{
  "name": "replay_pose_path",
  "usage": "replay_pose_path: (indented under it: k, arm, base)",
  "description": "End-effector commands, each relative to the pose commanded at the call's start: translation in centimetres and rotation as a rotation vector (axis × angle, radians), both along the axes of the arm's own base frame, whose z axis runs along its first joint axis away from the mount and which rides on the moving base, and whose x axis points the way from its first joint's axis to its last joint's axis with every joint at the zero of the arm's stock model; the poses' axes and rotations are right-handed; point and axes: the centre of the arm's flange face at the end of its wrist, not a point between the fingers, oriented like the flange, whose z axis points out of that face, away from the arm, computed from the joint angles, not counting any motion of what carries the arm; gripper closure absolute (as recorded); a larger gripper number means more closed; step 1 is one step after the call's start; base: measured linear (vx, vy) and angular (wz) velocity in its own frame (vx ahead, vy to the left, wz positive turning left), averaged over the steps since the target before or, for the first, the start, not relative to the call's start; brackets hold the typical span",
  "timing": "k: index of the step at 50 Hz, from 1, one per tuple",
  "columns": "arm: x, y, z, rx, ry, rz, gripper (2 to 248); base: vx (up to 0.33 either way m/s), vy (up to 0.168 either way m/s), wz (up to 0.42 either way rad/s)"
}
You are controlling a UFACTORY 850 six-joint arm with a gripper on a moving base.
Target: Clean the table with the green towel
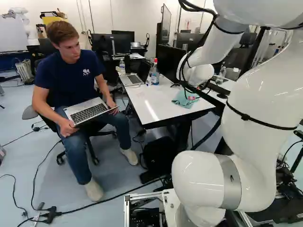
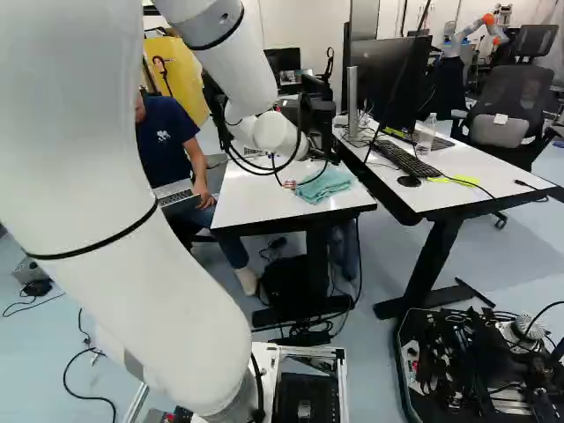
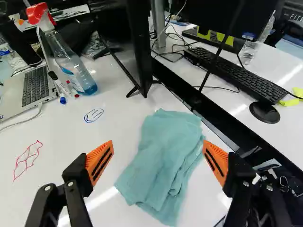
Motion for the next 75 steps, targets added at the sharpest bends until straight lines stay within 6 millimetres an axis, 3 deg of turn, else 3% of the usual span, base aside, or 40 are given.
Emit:
replay_pose_path:
  k: [30,46,75]
  arm:
    - [3.8,-1.3,1.7,0.041,0.163,0.02,3]
    - [4.4,-2.5,2.7,0.048,0.206,0.012,3]
    - [5.3,-2.9,-0.4,0.066,0.26,0.01,3]
  base:
    - [0.0,0.0,0.0]
    - [0.0,0.0,0.0]
    - [0.0,0.0,0.0]
